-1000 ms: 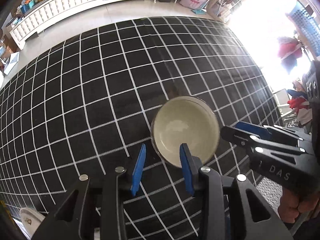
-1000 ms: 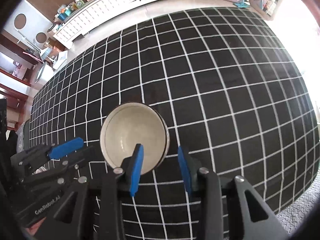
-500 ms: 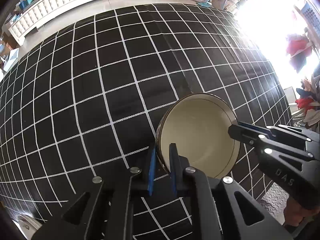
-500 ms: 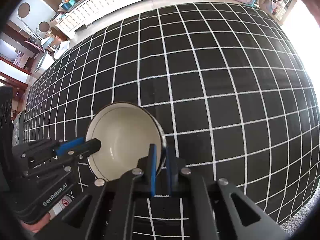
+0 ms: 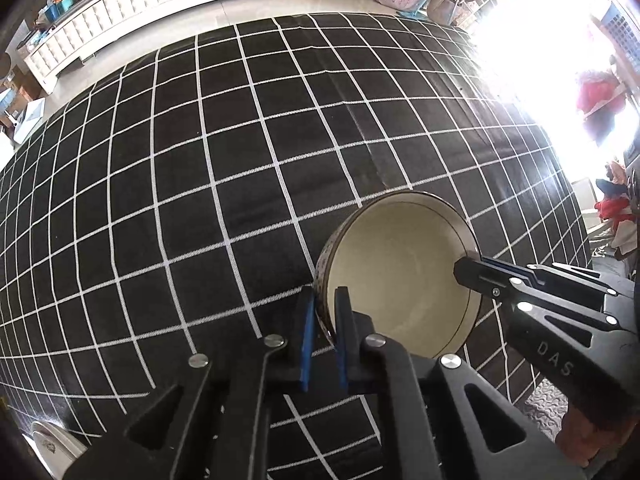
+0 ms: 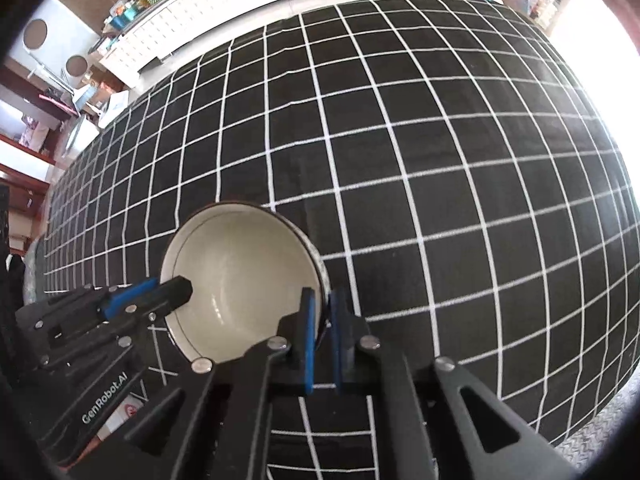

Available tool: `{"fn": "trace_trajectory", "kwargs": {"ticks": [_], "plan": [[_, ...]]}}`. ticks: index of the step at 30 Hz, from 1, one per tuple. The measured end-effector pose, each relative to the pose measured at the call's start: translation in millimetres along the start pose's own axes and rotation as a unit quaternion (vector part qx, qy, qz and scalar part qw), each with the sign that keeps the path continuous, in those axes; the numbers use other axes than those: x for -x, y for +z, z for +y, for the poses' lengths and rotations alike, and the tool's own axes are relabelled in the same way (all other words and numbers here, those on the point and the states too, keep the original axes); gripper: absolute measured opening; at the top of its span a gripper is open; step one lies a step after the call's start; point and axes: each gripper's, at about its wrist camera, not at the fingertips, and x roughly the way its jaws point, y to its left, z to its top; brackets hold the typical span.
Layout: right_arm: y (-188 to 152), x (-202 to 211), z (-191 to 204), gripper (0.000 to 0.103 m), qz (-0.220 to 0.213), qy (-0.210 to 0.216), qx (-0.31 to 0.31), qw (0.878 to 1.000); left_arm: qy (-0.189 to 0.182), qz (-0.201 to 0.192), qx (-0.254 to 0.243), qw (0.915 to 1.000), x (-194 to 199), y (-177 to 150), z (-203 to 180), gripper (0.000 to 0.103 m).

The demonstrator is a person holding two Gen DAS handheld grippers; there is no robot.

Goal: Organize plates and bowls
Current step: 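Lift the floral-rim bowl and lower it onto the stacked bowls with the left tool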

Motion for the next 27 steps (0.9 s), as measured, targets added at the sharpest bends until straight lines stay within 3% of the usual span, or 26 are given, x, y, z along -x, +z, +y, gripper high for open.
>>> {"fn": "trace_trajectory", "kwargs": {"ticks": [12, 27], "plan": [[-31.4, 63.4, 35.4, 0.01, -0.036, -0.004, 0.01, 0.999, -0.013, -0.027, 0.008, 0.9995, 64.3, -43.0, -0.5, 0.007], [-83.4, 102.1, 122.7, 0.01, -0.061, 0.006, 0.061, 0.996, 0.0, -0.08, 0.055, 0.9953, 159.8, -120.3, 58.9, 0.007]]}}
